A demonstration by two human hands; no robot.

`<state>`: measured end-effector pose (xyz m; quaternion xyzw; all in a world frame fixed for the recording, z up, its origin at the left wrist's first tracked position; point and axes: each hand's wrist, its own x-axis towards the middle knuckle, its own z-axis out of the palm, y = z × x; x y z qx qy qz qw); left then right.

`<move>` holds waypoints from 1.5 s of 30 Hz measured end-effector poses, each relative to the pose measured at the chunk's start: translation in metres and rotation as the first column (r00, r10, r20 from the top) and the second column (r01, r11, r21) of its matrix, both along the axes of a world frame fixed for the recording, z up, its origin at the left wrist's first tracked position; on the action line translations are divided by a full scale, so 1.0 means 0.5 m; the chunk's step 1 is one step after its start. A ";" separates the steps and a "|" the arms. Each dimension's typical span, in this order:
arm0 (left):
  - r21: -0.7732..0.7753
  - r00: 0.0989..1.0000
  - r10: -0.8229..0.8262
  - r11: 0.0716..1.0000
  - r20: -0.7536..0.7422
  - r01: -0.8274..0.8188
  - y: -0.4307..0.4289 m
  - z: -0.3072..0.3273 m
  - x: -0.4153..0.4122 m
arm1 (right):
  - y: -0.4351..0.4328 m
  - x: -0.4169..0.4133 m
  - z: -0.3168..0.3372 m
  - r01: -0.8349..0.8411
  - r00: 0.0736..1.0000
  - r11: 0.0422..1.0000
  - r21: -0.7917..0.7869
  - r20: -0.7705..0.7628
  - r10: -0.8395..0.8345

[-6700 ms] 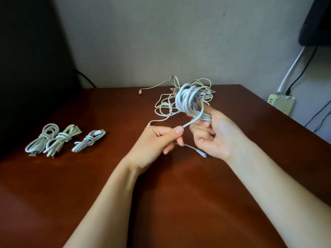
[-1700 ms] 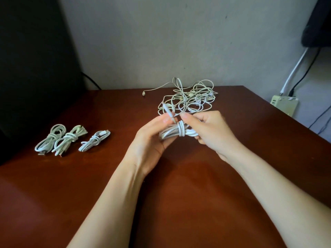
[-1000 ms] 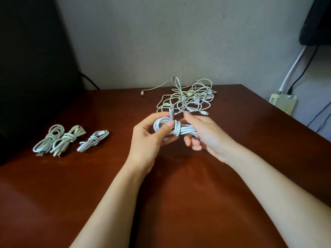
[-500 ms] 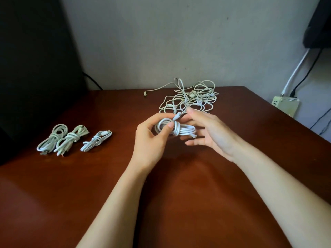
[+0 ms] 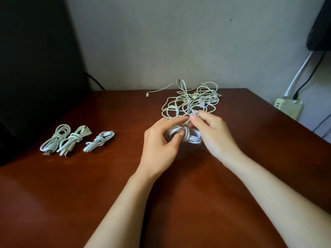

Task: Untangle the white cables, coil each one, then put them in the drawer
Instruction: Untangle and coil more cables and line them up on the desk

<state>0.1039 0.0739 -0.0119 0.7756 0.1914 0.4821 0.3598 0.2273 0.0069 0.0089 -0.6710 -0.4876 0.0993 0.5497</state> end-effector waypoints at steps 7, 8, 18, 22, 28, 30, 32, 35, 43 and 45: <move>-0.137 0.987 -0.144 0.979 0.068 0.152 -0.004 0.003 0.002 | 0.005 0.009 -0.001 0.040 0.972 0.998 0.046 -0.234 -0.029; -0.152 0.985 -0.155 0.974 0.076 0.165 -0.003 0.003 0.001 | 0.004 0.007 -0.001 0.041 0.973 0.997 0.063 -0.228 -0.026; -0.177 0.978 -0.200 0.962 0.060 0.207 -0.005 0.002 0.005 | 0.014 0.011 -0.025 0.118 0.993 0.981 0.155 -0.049 -0.112; -0.399 0.943 -0.296 0.854 0.154 0.334 -0.012 0.004 0.006 | 0.008 0.022 -0.020 0.124 0.957 0.966 0.228 0.229 -0.177; -0.526 0.942 -0.308 0.784 0.132 0.330 -0.031 0.007 0.016 | 0.007 0.018 -0.016 0.025 0.914 0.959 0.281 0.383 -0.136; -0.572 0.940 -0.324 0.753 0.107 0.325 -0.033 0.006 0.019 | 0.007 0.018 -0.021 0.015 0.912 0.965 0.263 0.393 -0.121; -0.539 0.930 -0.366 0.780 0.018 0.318 -0.030 0.008 0.015 | 0.007 0.017 -0.023 -0.006 0.910 0.966 0.258 0.401 -0.102; -0.489 0.920 -0.391 0.809 -0.031 0.328 -0.024 0.006 0.012 | 0.005 0.013 -0.022 -0.052 0.896 0.958 0.281 0.438 -0.080; -0.492 0.952 -0.295 0.820 0.075 0.293 -0.027 0.004 0.016 | 0.004 0.013 -0.009 0.025 0.959 0.959 0.284 0.264 -0.104; -0.509 0.965 -0.225 0.819 0.138 0.264 -0.018 0.005 0.013 | 0.004 0.017 -0.002 0.053 0.996 0.984 0.170 0.059 -0.064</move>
